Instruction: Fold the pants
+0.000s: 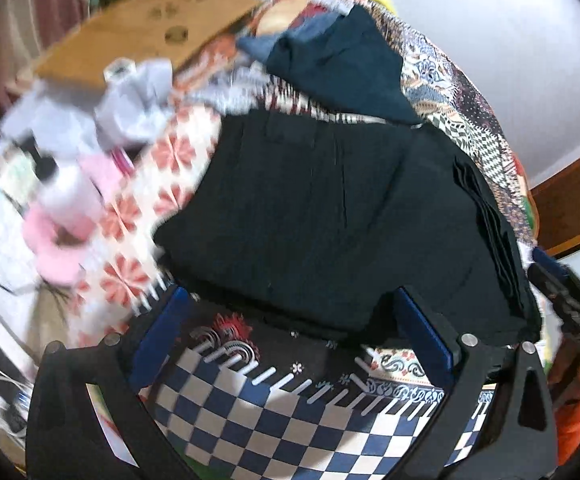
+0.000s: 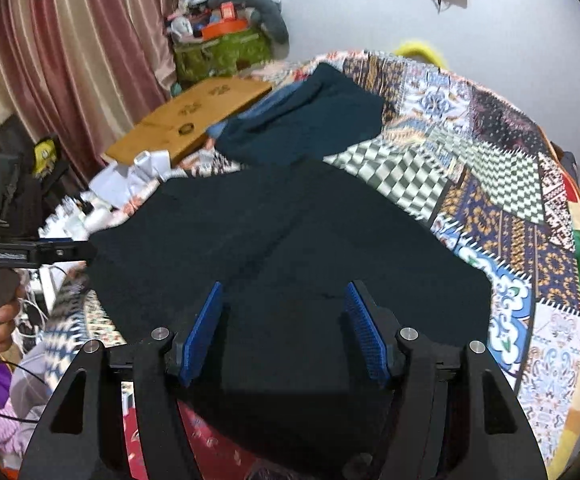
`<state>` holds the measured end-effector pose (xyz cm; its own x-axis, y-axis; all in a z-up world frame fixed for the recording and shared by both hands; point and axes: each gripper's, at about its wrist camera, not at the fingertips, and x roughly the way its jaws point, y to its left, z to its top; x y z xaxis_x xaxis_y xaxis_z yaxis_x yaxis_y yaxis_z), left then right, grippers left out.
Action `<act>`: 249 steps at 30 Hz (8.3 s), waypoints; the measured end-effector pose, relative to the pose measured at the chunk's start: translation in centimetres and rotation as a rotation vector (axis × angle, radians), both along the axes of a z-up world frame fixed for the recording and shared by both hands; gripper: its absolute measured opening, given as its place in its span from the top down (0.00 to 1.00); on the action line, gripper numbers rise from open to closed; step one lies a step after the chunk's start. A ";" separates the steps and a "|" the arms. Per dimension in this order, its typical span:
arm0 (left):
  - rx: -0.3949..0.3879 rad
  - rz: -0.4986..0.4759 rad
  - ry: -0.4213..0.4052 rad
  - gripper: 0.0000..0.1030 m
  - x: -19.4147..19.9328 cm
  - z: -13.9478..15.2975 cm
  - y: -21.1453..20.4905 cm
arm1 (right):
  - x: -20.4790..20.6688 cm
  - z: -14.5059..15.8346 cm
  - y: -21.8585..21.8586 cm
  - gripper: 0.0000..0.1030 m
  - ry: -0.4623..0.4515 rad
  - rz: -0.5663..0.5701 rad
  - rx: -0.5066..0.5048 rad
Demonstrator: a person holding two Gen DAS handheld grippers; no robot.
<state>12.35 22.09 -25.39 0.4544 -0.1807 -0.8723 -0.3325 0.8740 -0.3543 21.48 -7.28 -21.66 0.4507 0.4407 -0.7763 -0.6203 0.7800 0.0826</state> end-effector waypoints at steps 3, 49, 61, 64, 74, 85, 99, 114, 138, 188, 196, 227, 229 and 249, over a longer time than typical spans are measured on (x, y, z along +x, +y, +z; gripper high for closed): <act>-0.092 0.028 -0.003 0.00 -0.5 -1.1 0.7 | 0.0 -1.1 0.4 0.42 0.020 0.005 -0.025; 0.350 -0.062 -0.559 0.80 5.8 15.9 -6.2 | -0.3 -2.6 -16.6 0.42 0.165 -0.413 0.130; 0.298 -0.322 -0.651 0.83 9.2 20.3 -19.2 | -1.2 -4.6 -16.6 0.42 0.177 -0.326 0.133; 0.275 -0.386 -0.631 0.83 9.9 19.8 -22.6 | -1.1 -4.6 -16.6 0.42 0.171 -0.318 0.137; 0.203 -0.605 -0.465 0.84 11.3 14.5 -30.8 | -1.3 -4.6 -16.7 0.42 0.169 -0.309 0.154; 0.214 -0.770 -0.229 0.69 9.6 9.5 -34.1 | -1.5 -4.6 -16.8 0.42 0.170 -0.309 0.160; 0.276 -0.582 -0.345 0.07 13.3 13.5 -27.6 | -2.1 -4.0 -17.4 0.42 0.176 -0.322 0.172; 0.571 -0.506 0.026 0.06 25.9 0.8 -20.2 | -2.9 -2.3 -19.0 0.42 0.151 -0.368 0.190; 0.332 -0.427 0.000 0.02 7.2 2.5 -13.5 | -4.2 0.5 -19.3 0.42 0.074 -0.357 0.202; 0.408 -0.509 -0.110 0.61 18.8 5.7 -16.4 | 7.5 -1.5 -11.4 0.83 0.066 -0.141 -0.017; 0.330 -0.567 -0.172 0.45 13.3 8.8 -17.2 | 3.5 2.1 -11.7 0.64 0.020 -0.120 0.073; 0.233 -0.432 -0.196 0.36 -0.2 4.3 -13.1 | -6.5 -1.2 -13.0 0.58 0.058 -0.160 0.066; 0.235 -0.418 -0.197 0.36 -0.6 4.4 -12.8 | -6.7 -1.3 -13.7 0.58 0.061 -0.181 0.059; 0.302 -0.316 -0.223 0.37 0.8 9.7 -9.7 | -8.2 0.6 -20.2 0.50 0.065 -0.307 0.126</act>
